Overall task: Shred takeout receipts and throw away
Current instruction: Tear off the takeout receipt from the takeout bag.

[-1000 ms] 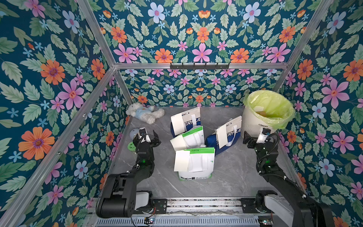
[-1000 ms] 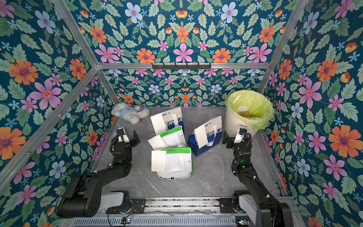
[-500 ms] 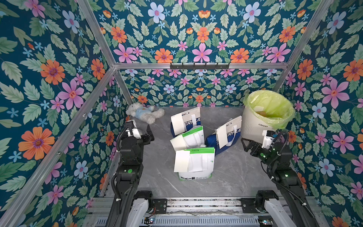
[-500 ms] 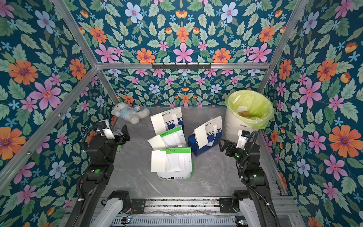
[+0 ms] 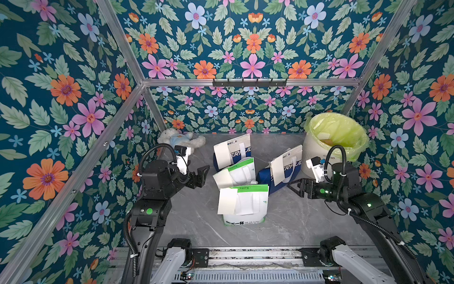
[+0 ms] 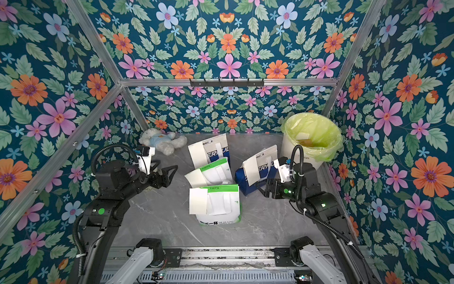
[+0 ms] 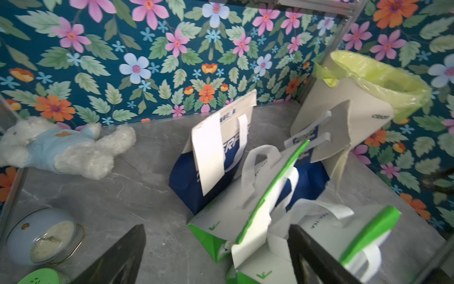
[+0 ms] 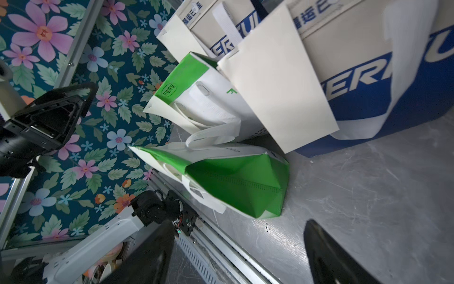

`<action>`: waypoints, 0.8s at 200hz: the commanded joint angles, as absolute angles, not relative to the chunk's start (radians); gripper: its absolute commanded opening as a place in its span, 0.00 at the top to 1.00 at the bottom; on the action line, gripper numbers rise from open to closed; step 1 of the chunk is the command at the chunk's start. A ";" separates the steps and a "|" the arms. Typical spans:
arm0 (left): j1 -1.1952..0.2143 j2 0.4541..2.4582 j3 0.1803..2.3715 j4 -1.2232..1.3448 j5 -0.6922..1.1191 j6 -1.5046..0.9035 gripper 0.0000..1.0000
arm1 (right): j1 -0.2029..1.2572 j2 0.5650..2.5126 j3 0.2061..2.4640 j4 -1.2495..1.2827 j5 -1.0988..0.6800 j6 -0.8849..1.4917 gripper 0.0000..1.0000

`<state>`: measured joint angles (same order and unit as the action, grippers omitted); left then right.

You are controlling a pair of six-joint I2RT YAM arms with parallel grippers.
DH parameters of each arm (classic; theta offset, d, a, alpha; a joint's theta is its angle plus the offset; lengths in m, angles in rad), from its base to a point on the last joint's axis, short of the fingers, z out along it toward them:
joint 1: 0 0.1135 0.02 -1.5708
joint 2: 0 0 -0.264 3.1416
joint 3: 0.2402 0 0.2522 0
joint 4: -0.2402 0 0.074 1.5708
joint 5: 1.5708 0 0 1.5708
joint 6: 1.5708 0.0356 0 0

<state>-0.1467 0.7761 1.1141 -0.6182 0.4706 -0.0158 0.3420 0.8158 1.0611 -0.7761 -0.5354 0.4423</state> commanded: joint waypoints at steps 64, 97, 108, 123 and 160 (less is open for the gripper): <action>-0.436 0.914 1.242 -0.889 0.411 0.005 0.17 | 0.644 0.930 1.284 -0.934 -0.302 0.510 0.33; -0.543 0.960 1.254 -0.889 0.359 -0.012 0.23 | 0.727 0.979 1.295 -0.888 -0.290 0.555 0.40; -0.556 0.960 1.250 -0.868 0.350 -0.021 0.24 | 0.775 1.003 1.292 -0.870 -0.272 0.565 0.40; -0.573 0.967 1.248 -0.864 0.331 -0.024 0.25 | 0.855 1.048 1.302 -0.863 -0.224 0.567 0.39; -0.595 1.003 1.235 -0.918 0.267 -0.002 0.28 | 0.948 1.134 1.246 -0.728 -0.196 0.633 0.37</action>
